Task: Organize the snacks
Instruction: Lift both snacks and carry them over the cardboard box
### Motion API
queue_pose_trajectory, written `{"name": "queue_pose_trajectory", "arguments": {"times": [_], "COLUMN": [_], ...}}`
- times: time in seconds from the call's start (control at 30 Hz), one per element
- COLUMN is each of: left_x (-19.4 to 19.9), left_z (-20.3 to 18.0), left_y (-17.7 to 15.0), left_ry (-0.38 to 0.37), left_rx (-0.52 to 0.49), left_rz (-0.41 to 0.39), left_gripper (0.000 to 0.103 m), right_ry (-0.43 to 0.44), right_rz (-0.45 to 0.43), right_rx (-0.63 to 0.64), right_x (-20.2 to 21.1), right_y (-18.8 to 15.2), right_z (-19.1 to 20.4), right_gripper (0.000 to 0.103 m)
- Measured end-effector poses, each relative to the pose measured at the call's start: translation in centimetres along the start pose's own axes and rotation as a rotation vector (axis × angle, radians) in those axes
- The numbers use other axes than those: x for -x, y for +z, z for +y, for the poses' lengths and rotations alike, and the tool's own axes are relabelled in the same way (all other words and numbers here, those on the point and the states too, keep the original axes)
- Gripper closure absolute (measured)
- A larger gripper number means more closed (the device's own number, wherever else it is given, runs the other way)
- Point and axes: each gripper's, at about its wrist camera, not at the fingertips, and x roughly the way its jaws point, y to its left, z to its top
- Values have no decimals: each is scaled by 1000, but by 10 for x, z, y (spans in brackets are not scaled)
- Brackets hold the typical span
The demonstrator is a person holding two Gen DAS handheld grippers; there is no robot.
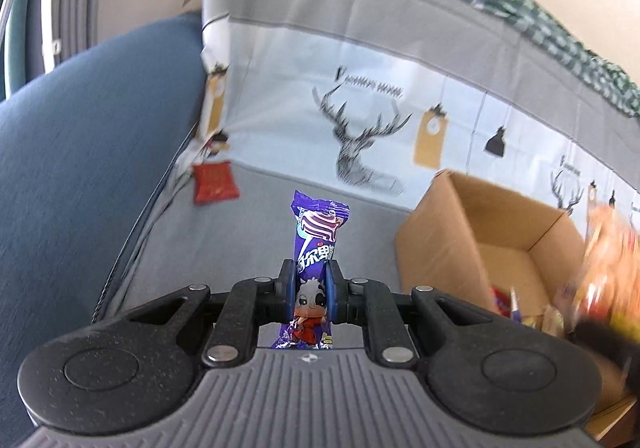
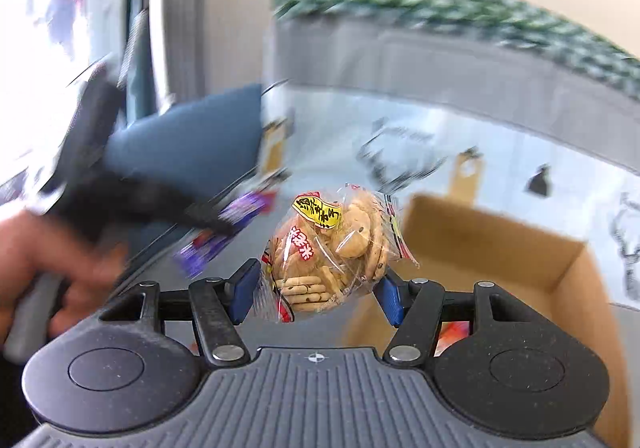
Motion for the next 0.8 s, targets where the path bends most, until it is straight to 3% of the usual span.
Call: {"name": "queue_pose_trajectory", "arguments": {"times": [0.13, 0.27, 0.8], "left_x": [3, 4, 19], "left_z": [-15, -32, -99], "left_y": [2, 2, -6], "left_ry": [-29, -67, -239], "left_rx": [-18, -35, -85], "left_rz": [-48, -84, -218], "left_gripper": [87, 87, 87], "right_ry": [-88, -124, -230], "right_rz": [-47, -26, -14], "right_rx": [-88, -180, -184], "right_x": [8, 6, 23], "right_y": [-1, -7, -26], "right_z": [-47, -80, -123], "right_gripper": [40, 40, 40]}}
